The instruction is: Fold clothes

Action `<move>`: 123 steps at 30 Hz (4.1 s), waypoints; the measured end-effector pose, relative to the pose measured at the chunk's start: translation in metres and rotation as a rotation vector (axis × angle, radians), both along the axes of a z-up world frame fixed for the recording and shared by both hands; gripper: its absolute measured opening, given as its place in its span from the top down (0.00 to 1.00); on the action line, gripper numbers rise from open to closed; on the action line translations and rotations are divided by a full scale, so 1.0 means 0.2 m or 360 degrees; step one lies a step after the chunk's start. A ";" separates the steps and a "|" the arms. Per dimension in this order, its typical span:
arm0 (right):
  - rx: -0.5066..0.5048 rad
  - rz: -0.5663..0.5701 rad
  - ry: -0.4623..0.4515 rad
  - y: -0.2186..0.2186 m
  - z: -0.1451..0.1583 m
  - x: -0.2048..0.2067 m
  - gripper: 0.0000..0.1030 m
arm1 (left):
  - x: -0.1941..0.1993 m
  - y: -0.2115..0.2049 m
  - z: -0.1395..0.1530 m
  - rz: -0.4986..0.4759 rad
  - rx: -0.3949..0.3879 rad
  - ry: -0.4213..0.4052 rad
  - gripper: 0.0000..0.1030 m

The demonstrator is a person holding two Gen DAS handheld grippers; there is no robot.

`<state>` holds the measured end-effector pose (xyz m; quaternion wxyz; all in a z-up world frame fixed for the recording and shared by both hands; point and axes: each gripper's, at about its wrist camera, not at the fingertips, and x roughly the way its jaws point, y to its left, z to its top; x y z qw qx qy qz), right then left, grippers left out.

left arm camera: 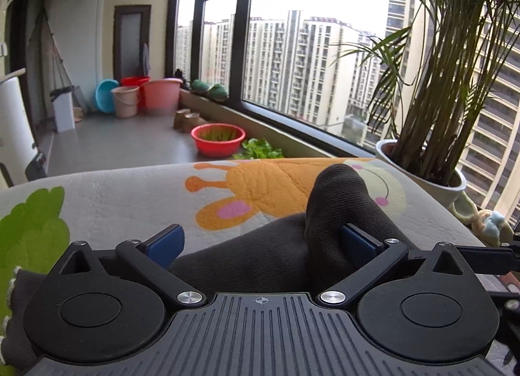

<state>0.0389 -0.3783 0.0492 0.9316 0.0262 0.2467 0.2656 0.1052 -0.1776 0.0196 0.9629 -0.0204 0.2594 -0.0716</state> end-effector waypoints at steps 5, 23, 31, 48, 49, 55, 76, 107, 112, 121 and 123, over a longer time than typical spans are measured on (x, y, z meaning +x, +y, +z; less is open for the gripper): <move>0.0475 -0.0213 0.0277 -0.23 -0.04 0.13 0.46 | -0.01 0.05 -0.02 0.0017 -0.0072 0.0019 0.00; 0.0556 -0.0126 0.0524 -0.09 -0.22 0.23 0.57 | -0.09 0.54 0.03 0.0361 -0.0581 -0.0011 0.00; -0.0087 -0.0270 0.0145 -0.06 -0.05 0.09 0.56 | -0.09 0.42 0.04 0.0153 -0.0542 0.0019 0.00; -0.0749 -0.0027 -0.0487 0.38 -0.09 -0.14 0.53 | -0.11 0.04 0.18 -0.0253 -0.0326 -0.0046 0.00; -0.0773 -0.0007 -0.0512 0.40 -0.10 -0.15 0.53 | -0.09 0.02 0.18 -0.0249 -0.0291 -0.0035 0.00; -0.0863 0.0091 -0.0624 0.48 -0.15 -0.21 0.52 | -0.02 -0.03 0.09 -0.0131 -0.0086 0.0039 0.00; 0.0641 0.0086 0.0298 -0.21 -0.12 0.03 0.29 | -0.09 0.30 -0.02 0.0052 -0.0438 0.0071 0.00; 0.0766 0.0025 0.0547 0.01 -0.20 0.22 0.25 | -0.19 0.49 -0.02 0.0282 -0.0295 0.0135 0.00; 0.0763 0.0019 0.0558 0.05 -0.20 0.23 0.25 | -0.19 0.49 -0.02 0.0299 -0.0281 0.0142 0.00; 0.0754 0.0000 0.0637 0.10 -0.24 0.25 0.41 | -0.19 0.51 -0.05 0.0276 -0.0351 0.0147 0.00; 0.0695 -0.0002 0.0603 0.11 -0.22 0.24 0.46 | -0.19 0.50 -0.06 0.0244 -0.0363 0.0130 0.00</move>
